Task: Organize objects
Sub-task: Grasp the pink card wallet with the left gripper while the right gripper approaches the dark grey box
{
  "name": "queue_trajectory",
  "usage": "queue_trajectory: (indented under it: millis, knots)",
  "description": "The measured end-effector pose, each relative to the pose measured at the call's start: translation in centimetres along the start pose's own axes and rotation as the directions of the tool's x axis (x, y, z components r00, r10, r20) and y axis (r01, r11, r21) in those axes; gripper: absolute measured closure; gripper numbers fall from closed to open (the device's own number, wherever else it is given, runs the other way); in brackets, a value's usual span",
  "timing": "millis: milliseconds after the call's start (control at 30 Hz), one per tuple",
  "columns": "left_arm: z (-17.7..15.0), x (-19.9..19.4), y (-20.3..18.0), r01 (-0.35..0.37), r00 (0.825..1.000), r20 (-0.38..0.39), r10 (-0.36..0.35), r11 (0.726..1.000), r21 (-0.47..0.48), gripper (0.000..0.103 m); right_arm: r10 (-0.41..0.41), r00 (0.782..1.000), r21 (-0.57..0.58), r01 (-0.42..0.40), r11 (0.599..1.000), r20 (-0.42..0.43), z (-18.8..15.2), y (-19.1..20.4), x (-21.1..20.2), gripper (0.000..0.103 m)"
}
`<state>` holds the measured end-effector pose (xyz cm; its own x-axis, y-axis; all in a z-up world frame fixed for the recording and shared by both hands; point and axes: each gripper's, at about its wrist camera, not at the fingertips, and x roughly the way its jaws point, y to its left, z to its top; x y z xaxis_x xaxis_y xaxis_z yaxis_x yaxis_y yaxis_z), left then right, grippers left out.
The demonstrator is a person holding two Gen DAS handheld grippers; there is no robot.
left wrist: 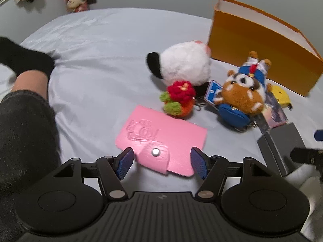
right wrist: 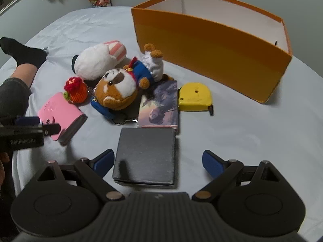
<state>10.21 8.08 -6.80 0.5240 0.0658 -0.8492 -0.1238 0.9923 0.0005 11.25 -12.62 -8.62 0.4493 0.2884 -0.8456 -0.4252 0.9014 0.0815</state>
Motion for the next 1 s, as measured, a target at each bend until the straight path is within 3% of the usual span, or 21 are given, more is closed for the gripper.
queue_trajectory:
  millis: [200, 300, 400, 467, 533, 600, 733, 800, 833, 900, 933, 1000]
  knots:
    - [-0.8, 0.7, 2.3, 0.054, 0.997, -0.042, -0.065, 0.971, -0.233, 0.026, -0.001, 1.0, -0.004, 0.0, 1.0, -0.009, 0.1, 0.3, 0.6, 0.009]
    - [-1.5, 1.2, 3.1, 0.102, 0.993, -0.019, -0.117, 0.928, -0.358, 0.026, -0.002, 1.0, -0.009, 0.002, 1.0, -0.012, 0.0, 0.4, 0.8, 0.009]
    - [-2.7, 2.4, 4.5, 0.228, 0.97, 0.053, -0.239, 0.801, -0.554, 0.024, -0.003, 1.0, -0.007, 0.003, 1.0, -0.016, 0.0, 0.3, 1.0, 0.009]
    - [-3.9, 2.9, 5.6, 0.27, 0.96, 0.13, -0.25, 0.682, -0.68, 0.021, -0.002, 1.0, -0.001, 0.002, 1.0, -0.015, 0.0, 0.3, 0.9, 0.009]
    - [-4.8, 3.2, 6.4, 0.306, 0.949, 0.188, -0.254, 0.581, -0.754, 0.02, -0.002, 1.0, -0.001, 0.002, 1.0, -0.011, 0.0, 0.2, 0.8, 0.009]
    - [-5.3, 3.4, 6.7, 0.328, 0.941, 0.22, -0.256, 0.531, -0.782, 0.018, -0.002, 1.0, -0.002, 0.002, 1.0, -0.01, 0.0, 0.2, 0.7, 0.009]
    - [-5.5, 3.7, 7.1, 0.361, 0.93, 0.271, -0.249, 0.474, -0.803, 0.016, -0.003, 1.0, 0.001, 0.003, 1.0, -0.01, 0.0, 0.2, 0.7, 0.008]
    - [-5.4, 3.7, 7.2, 0.379, 0.923, 0.295, -0.247, 0.454, -0.806, 0.022, -0.004, 1.0, 0.003, 0.004, 1.0, -0.009, -0.1, 0.1, 0.8, 0.008]
    - [-5.2, 3.6, 7.2, 0.377, 0.925, 0.295, -0.241, 0.462, -0.803, 0.027, -0.006, 1.0, 0.001, 0.006, 1.0, -0.009, -0.1, 0.1, 0.8, 0.008]
    - [-4.9, 3.4, 7.1, 0.347, 0.937, 0.269, -0.221, 0.514, -0.784, 0.062, -0.012, 1.0, -0.004, 0.012, 1.0, -0.013, -0.2, 0.1, 0.9, 0.008]
    - [-4.8, 3.3, 7.0, 0.343, 0.939, 0.265, -0.221, 0.534, -0.773, 0.066, -0.013, 1.0, -0.008, 0.013, 1.0, -0.015, -0.2, 0.1, 0.9, 0.008]
    - [-4.8, 3.2, 7.1, 0.368, 0.929, 0.278, -0.244, 0.536, -0.76, 0.067, -0.023, 1.0, -0.016, 0.023, 1.0, -0.018, -0.3, 0.1, 1.1, 0.008]
